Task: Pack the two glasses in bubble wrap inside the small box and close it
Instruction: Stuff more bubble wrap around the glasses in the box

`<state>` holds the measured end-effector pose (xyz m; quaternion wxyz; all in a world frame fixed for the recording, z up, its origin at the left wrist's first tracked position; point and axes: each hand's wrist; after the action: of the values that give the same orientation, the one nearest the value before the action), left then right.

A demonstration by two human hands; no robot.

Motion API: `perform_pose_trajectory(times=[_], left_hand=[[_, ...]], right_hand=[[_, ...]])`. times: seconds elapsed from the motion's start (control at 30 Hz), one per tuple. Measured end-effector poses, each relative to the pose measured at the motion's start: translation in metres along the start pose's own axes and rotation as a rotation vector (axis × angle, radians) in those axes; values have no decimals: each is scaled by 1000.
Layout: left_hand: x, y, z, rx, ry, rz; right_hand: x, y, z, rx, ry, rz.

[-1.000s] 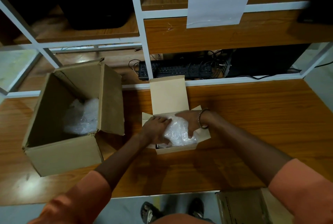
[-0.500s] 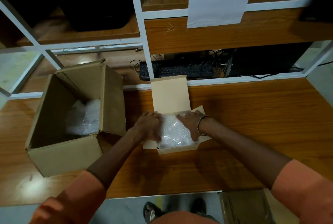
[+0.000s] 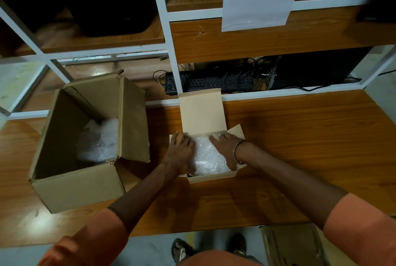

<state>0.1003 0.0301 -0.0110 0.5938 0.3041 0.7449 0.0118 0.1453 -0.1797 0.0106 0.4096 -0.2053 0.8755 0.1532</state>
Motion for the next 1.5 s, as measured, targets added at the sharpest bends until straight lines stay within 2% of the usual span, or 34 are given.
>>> perform_pose_trajectory(times=[0.17,0.27,0.4,0.67,0.77,1.03,1.23,1.4,1.5], left_hand=[[12,0,-13,-22,44,-104],[16,8,-13,34,80,-165],[7,20,-7,111,223,-263],[-26,8,15,78,309,-92],[-29,5,19,71,223,-11],[10,-2,3,8,30,-97],[3,-11,-6,11,98,-117],[9,-5,-17,9,70,-345],[10,-8,-27,-94,-4,-486]], right_hand=[[9,-4,5,-13,-17,38],[4,-9,6,-12,-9,51],[0,-14,9,3,-20,-6],[-4,-14,5,1,1,-34],[-8,-10,9,-2,-15,-86],[-1,-15,3,-14,-29,-108],[-8,-12,-2,-6,-5,-39],[-11,-19,-6,-30,9,74],[-19,-25,-4,-39,-15,159]])
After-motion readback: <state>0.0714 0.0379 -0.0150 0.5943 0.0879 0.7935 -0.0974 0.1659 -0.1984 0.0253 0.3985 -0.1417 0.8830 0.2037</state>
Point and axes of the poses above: each hand's wrist, its own z-axis towards the middle knuckle, its own x-axis out of the palm, y = z × x, and after that the axes turned 13 degrees about z, right-handed
